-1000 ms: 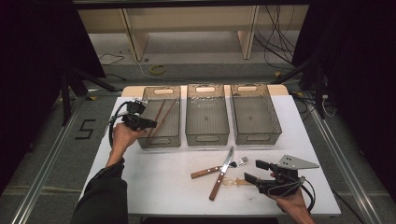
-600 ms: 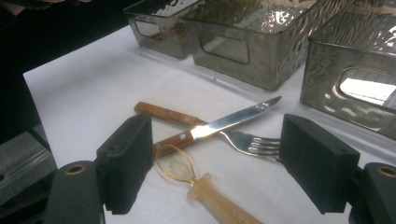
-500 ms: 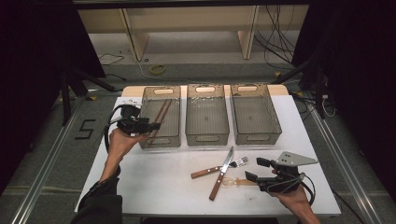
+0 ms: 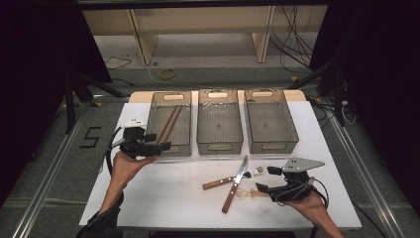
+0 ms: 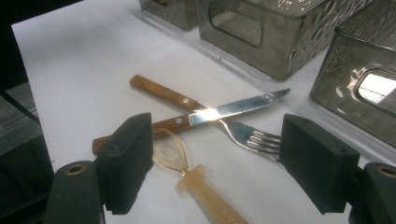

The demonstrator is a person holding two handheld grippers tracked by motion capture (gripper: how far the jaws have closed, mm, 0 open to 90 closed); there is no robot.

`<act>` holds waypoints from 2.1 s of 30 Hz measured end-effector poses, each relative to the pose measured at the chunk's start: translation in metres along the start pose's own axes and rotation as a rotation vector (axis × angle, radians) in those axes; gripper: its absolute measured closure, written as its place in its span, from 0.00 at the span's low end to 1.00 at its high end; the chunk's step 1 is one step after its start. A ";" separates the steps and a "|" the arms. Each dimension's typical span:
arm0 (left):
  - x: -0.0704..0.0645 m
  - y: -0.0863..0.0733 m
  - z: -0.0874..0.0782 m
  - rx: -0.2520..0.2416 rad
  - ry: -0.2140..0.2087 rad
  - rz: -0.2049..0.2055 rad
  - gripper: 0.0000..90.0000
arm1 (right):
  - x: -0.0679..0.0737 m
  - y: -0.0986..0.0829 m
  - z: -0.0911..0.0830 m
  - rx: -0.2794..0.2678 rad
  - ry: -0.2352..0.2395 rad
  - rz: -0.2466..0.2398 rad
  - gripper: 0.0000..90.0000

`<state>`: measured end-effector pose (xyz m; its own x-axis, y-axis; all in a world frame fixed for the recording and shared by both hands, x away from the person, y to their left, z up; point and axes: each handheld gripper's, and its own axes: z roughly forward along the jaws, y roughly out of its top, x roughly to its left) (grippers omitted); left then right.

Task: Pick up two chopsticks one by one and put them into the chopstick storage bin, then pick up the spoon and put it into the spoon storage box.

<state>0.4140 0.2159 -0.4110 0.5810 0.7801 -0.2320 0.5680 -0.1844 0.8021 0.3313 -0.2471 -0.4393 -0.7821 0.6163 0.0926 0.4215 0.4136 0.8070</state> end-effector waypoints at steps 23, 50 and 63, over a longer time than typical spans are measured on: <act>-0.035 -0.047 -0.011 -0.076 -0.053 0.035 0.19 | 0.001 0.017 0.020 0.171 0.033 -0.121 0.31; -0.048 -0.075 -0.021 -0.125 -0.071 0.013 0.18 | 0.004 0.019 0.037 0.300 0.036 -0.192 0.32; -0.056 -0.076 -0.024 -0.138 -0.065 0.033 0.18 | 0.006 0.018 0.048 0.407 0.041 -0.255 0.37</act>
<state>0.3244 0.2005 -0.4461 0.6372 0.7336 -0.2365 0.4653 -0.1216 0.8767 0.3567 -0.2041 -0.4519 -0.8979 0.4374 -0.0492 0.3528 0.7821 0.5137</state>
